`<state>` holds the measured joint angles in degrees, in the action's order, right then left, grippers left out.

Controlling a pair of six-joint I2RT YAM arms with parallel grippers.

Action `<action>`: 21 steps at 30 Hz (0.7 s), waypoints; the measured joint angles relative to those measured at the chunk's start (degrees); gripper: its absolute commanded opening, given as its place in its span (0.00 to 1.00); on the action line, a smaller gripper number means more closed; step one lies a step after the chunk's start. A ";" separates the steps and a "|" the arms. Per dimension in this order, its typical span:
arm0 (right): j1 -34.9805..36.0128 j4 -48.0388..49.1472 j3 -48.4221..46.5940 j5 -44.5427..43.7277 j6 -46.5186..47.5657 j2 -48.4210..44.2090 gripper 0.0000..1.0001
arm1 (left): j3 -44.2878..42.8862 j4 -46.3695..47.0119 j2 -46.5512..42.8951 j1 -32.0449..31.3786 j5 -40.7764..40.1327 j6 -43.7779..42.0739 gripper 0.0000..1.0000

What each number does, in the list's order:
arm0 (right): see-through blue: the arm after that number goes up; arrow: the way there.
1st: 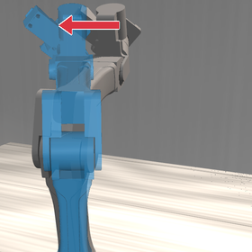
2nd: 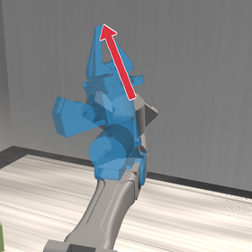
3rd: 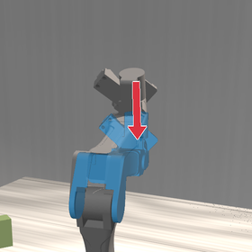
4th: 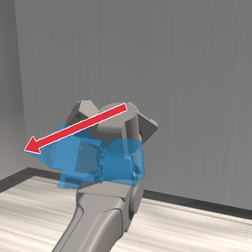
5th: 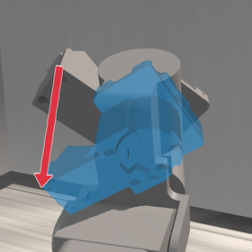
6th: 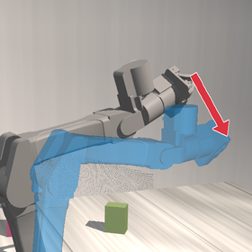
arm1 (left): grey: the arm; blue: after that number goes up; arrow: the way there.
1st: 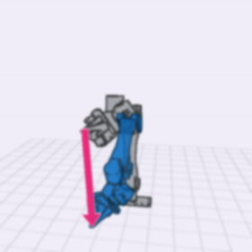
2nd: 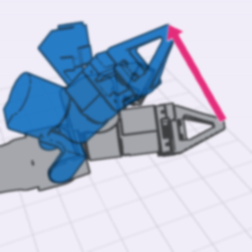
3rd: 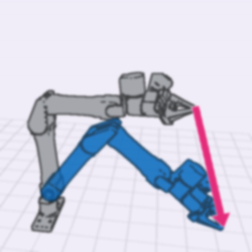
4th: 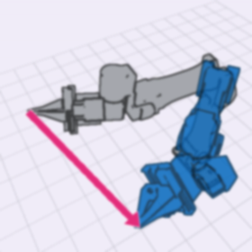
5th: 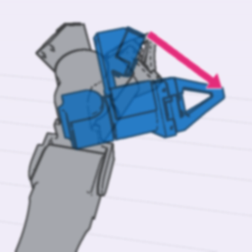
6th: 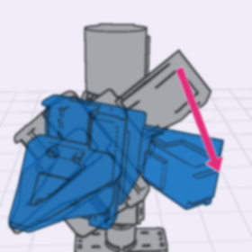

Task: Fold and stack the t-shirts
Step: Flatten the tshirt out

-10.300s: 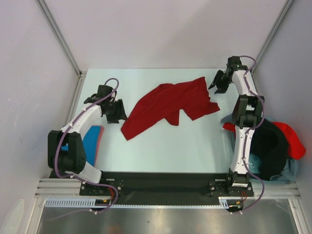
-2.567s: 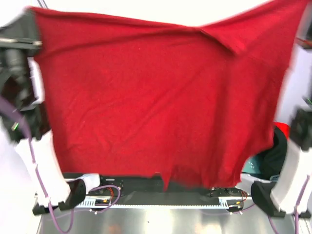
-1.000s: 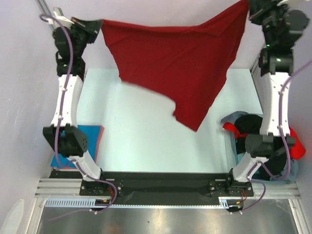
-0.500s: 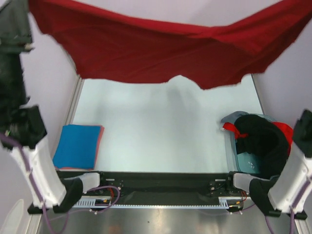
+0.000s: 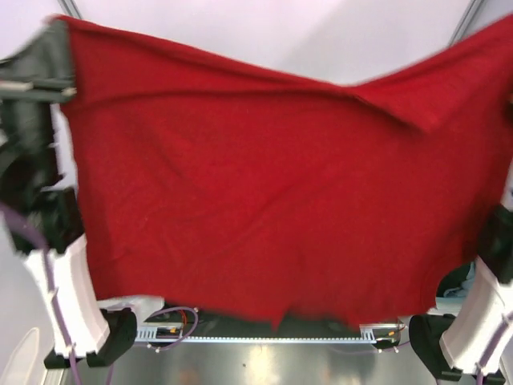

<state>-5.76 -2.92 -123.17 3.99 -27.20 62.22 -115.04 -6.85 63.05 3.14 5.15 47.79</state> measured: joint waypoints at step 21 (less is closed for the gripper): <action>0.57 8.26 49.90 8.41 1.49 27.61 0.00 | 40.04 15.52 45.55 -0.61 7.43 -0.13 0.00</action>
<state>-5.19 5.34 -73.28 12.40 -25.71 89.82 -75.00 8.67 108.60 2.52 12.58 47.66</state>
